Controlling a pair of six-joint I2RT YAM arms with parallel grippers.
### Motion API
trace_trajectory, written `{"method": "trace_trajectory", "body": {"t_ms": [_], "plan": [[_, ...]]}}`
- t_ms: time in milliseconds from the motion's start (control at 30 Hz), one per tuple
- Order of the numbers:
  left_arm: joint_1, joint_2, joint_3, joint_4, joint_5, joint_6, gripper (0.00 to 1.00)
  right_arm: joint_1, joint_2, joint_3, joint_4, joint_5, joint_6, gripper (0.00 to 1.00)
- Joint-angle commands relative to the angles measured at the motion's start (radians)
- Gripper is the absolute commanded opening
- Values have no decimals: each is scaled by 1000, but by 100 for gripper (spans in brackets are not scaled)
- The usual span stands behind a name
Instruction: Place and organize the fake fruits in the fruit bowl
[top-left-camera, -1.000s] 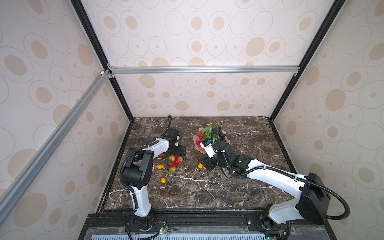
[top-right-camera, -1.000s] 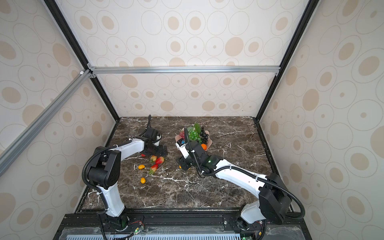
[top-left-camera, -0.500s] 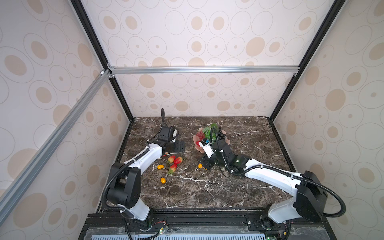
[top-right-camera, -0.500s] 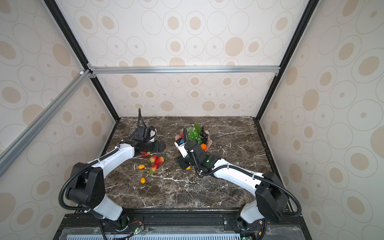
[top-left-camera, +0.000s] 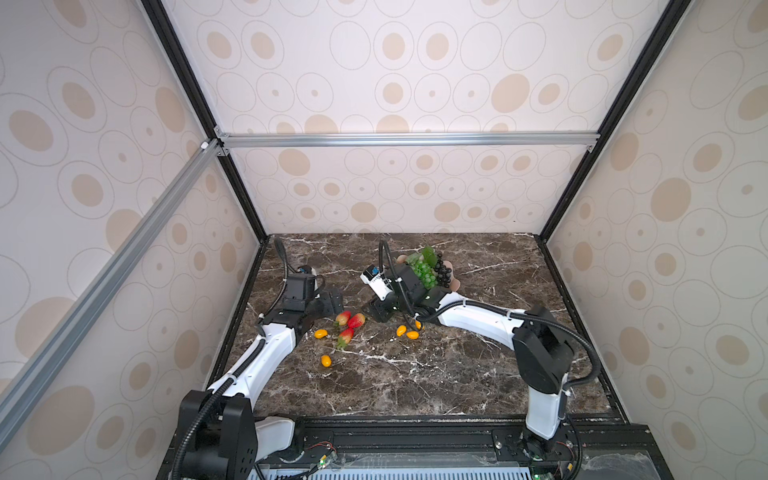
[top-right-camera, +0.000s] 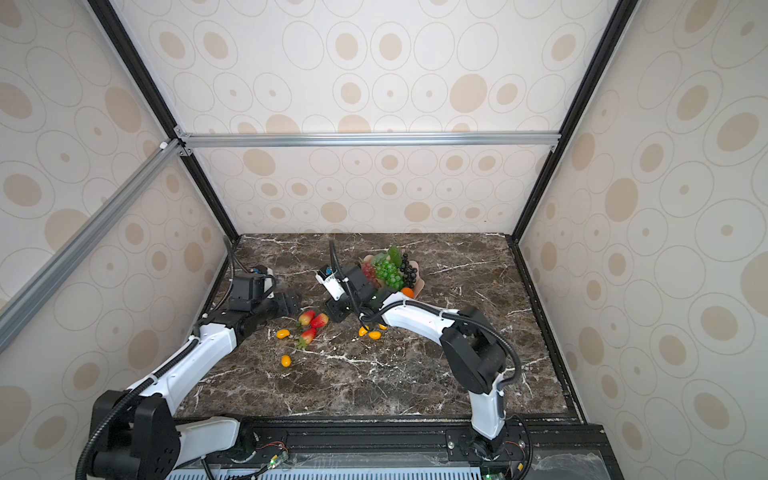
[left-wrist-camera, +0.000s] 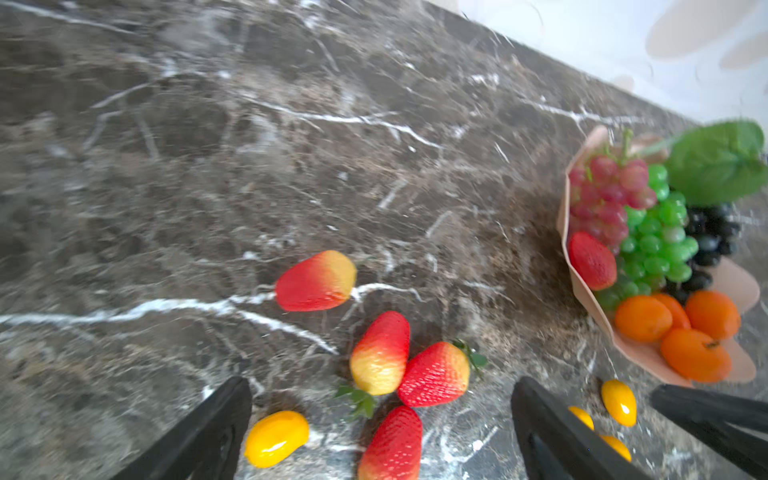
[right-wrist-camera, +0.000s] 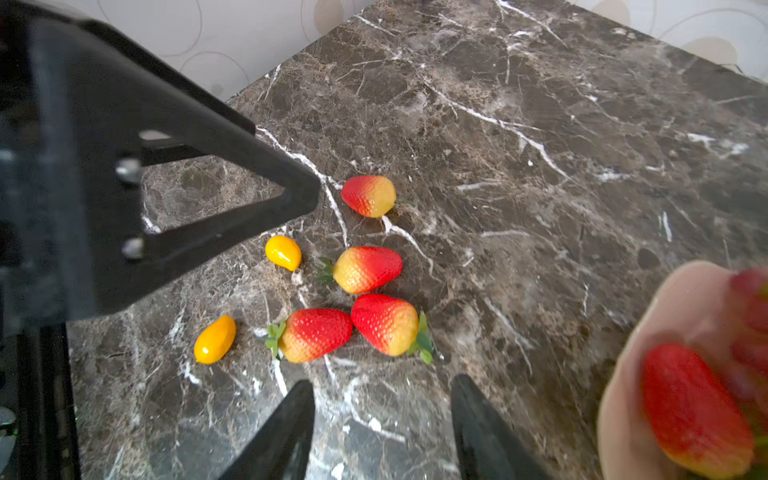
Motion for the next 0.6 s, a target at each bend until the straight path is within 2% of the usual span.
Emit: {"method": "trace_trajectory", "body": {"t_ms": [0,300,567], "plan": [[39,-36,-16,49,52,-42,98,0,103,119,-75,-52,-51,55],[126,-65,-48,69,132,-48,98,-8,388,461,-213,-111,-71,49],[168,-56,-68,85,181,-53,98,-21,567,700,-318,-149,-91,37]]}}
